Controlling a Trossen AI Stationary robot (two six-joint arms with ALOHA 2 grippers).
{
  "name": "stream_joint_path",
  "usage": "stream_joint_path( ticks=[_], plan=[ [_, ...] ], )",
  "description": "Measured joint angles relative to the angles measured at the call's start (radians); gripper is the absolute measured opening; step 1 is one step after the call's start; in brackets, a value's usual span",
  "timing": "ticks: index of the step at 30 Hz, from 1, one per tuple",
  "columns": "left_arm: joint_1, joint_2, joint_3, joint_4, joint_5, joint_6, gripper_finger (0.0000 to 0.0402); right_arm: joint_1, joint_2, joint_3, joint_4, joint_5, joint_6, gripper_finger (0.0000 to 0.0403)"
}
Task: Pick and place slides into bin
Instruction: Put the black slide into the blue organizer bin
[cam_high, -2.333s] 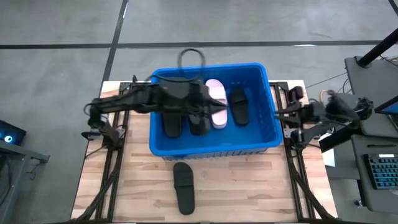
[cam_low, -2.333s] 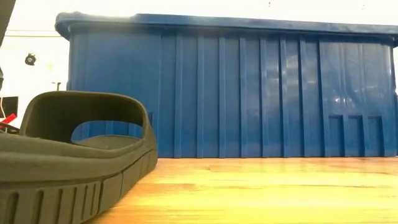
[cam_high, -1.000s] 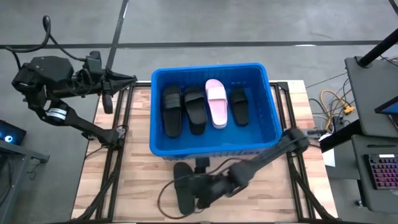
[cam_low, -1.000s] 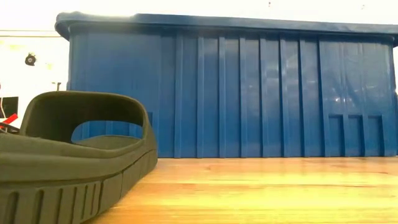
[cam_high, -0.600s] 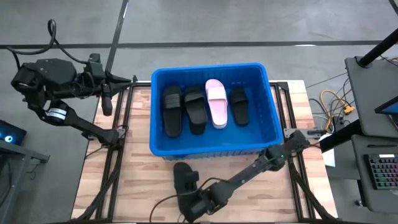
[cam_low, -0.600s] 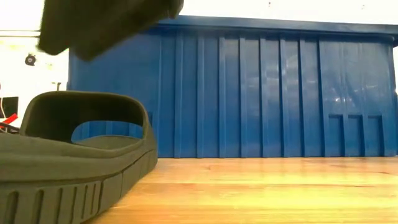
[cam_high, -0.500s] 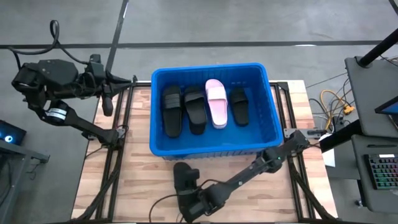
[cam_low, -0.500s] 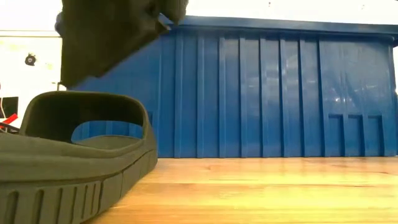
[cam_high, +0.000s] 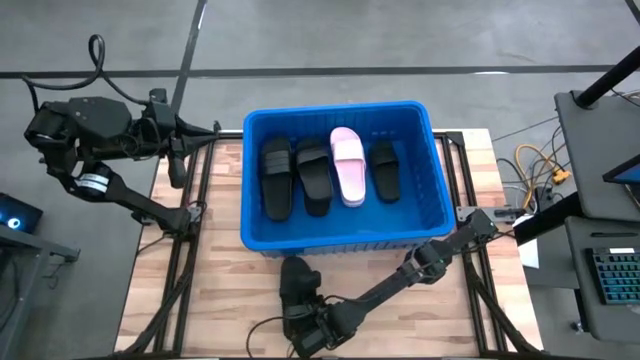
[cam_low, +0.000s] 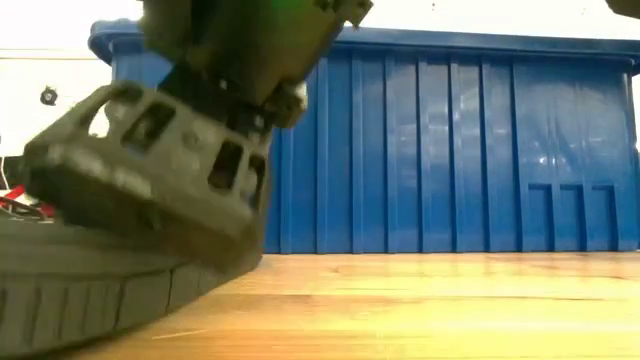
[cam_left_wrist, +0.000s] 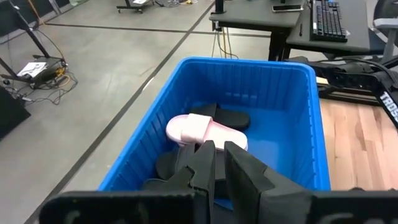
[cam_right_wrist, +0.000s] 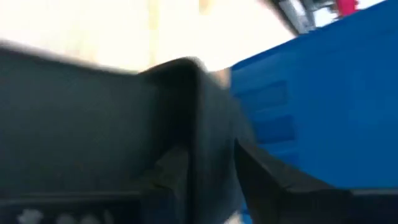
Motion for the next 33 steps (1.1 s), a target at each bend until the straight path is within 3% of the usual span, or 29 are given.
stream_joint_path(
  ticks=[4,8,10,14,17,20,28,30,33],
  plan=[
    [0.000,0.008,0.000,0.000,0.020,0.000,0.0020,-0.008,-0.025,0.000,0.003,0.043,0.013,0.0076],
    [0.000,0.020,0.000,0.000,0.022,0.001,0.0020,-0.023,-0.033,0.001,0.001,-0.070,0.018,0.0018],
    [0.000,0.027,0.000,0.000,0.022,0.001,0.0020,-0.031,-0.045,0.001,-0.009,-0.181,0.043,0.0013],
    [0.000,0.037,0.000,-0.001,0.022,0.001,0.0020,-0.065,-0.100,0.002,-0.048,-0.536,0.123,0.0011],
    [0.000,0.045,0.000,-0.001,0.022,0.002,0.0020,-0.077,-0.174,0.001,-0.066,-0.731,0.103,0.0010],
    [0.000,0.052,0.000,-0.001,0.022,0.010,0.0020,-0.082,-0.278,0.000,-0.068,-0.834,0.092,0.0010],
    [0.000,0.073,0.000,0.000,0.022,0.011,0.0020,-0.095,-0.554,0.002,-0.090,-0.837,0.114,0.0009],
    [0.000,0.077,0.000,0.000,0.022,0.008,0.0020,-0.074,-0.628,0.001,-0.135,-0.726,0.087,0.0009],
    [0.000,0.079,0.000,0.004,0.022,0.001,0.0020,-0.046,-0.737,0.001,-0.242,-0.448,0.016,0.0009]
  ],
)
